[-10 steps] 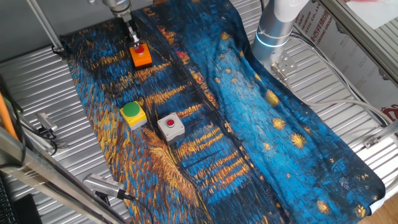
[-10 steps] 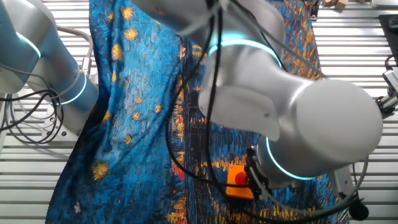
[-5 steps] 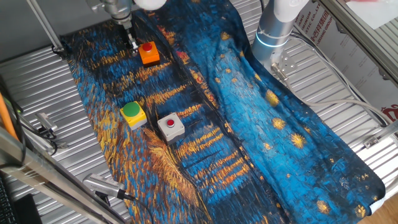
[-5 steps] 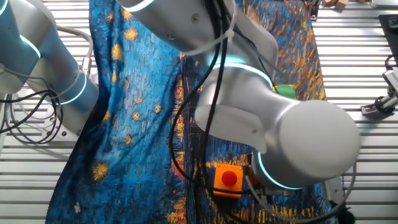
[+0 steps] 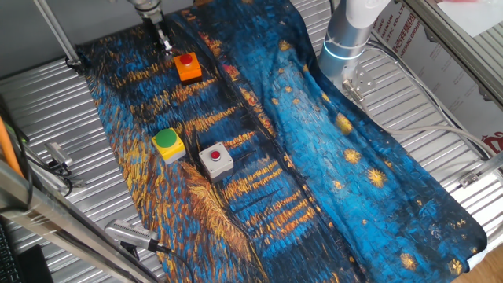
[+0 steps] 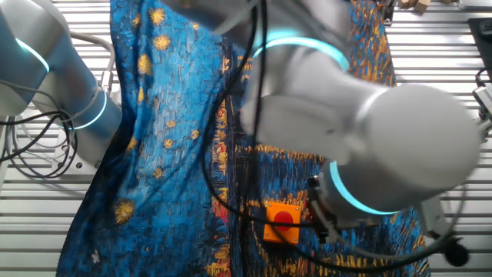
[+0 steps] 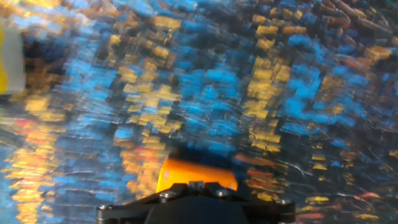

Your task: Press three buttons from left to right in sequence

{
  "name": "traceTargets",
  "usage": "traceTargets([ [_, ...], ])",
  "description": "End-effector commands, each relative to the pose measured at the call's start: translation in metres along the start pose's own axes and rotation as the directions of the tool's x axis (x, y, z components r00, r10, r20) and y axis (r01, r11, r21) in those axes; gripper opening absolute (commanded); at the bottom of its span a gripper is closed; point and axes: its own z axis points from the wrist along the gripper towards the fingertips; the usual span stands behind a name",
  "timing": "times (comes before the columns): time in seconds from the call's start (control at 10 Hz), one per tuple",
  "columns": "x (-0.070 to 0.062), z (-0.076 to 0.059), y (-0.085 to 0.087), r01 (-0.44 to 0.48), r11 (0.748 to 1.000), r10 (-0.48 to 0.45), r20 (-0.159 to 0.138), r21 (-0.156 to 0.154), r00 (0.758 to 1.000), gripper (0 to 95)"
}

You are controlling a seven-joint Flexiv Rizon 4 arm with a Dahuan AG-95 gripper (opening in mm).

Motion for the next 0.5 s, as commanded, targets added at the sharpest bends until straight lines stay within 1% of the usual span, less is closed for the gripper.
traceTargets([
  [0.1, 0.006, -0.006, 0.013, -0.012, 1.0, 0.012, 0.016, 0.001, 1.0, 0.0],
  [0.3, 0.009, -0.004, 0.035, -0.05, 0.999, 0.05, 0.018, 0.001, 0.999, 0.0],
  [0.4, 0.009, -0.001, 0.05, -0.073, 0.997, 0.073, 0.021, -0.002, 0.997, 0.0],
  [0.5, 0.007, 0.001, 0.058, -0.086, 0.996, 0.086, 0.021, 0.001, 0.996, 0.0],
])
